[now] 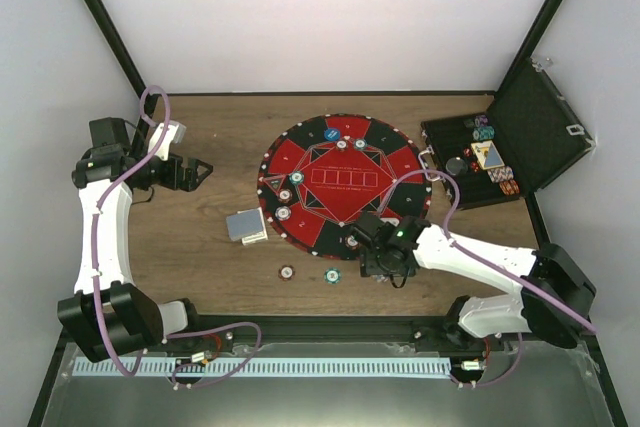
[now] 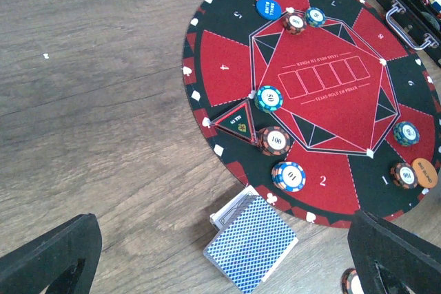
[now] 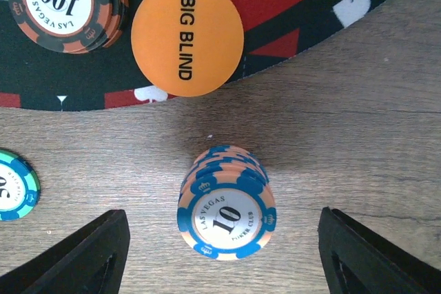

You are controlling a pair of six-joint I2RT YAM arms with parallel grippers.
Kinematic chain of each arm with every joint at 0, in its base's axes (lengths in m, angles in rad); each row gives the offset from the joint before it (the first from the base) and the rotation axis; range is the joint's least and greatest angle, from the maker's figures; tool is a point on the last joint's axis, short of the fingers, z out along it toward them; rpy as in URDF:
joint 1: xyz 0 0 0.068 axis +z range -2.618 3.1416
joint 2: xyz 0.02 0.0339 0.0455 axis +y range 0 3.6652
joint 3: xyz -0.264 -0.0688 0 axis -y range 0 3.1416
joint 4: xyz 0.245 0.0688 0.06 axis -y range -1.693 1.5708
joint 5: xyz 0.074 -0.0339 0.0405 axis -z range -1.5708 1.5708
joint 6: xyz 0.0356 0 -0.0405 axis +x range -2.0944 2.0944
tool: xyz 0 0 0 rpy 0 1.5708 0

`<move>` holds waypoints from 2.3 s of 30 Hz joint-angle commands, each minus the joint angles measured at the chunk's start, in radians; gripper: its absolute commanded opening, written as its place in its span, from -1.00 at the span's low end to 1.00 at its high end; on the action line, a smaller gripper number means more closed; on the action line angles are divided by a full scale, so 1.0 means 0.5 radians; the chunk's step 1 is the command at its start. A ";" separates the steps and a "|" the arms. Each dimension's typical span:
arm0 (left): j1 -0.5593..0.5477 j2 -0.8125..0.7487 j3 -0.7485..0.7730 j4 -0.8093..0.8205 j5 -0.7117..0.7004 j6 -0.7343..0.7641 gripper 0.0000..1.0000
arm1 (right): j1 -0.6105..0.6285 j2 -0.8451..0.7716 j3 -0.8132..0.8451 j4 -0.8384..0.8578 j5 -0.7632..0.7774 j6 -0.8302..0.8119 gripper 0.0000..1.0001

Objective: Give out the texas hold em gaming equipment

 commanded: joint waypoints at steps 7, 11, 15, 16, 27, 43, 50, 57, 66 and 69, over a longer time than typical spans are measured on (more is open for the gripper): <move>0.010 0.010 0.019 0.001 0.031 0.004 1.00 | 0.009 0.051 -0.107 0.127 -0.020 0.089 0.45; 0.011 0.010 0.020 0.004 0.034 0.001 1.00 | 0.010 0.080 -0.126 0.160 -0.023 0.088 0.41; 0.010 0.009 0.017 0.001 0.032 -0.002 1.00 | 0.009 0.100 -0.140 0.189 -0.019 0.087 0.31; 0.009 0.006 0.017 0.001 0.032 -0.001 1.00 | 0.008 0.097 -0.142 0.192 -0.016 0.088 0.28; 0.009 -0.004 0.014 -0.008 0.021 0.002 1.00 | 0.011 0.102 -0.155 0.223 -0.003 0.088 -0.05; 0.010 -0.026 0.011 -0.026 0.019 0.012 1.00 | 0.010 0.122 -0.102 0.155 0.028 0.090 -0.50; 0.010 -0.030 0.011 -0.032 0.024 0.020 1.00 | -0.008 0.115 0.353 -0.098 0.191 -0.013 -0.57; 0.011 -0.030 0.017 -0.039 0.025 0.018 1.00 | -0.258 0.361 0.852 -0.050 0.263 -0.410 -0.58; 0.011 -0.039 0.033 -0.068 0.016 0.020 1.00 | -0.592 1.351 1.826 0.211 0.205 -0.836 -0.60; 0.010 -0.042 0.032 -0.079 -0.009 0.031 1.00 | -0.646 1.740 2.259 0.183 0.160 -0.893 -0.62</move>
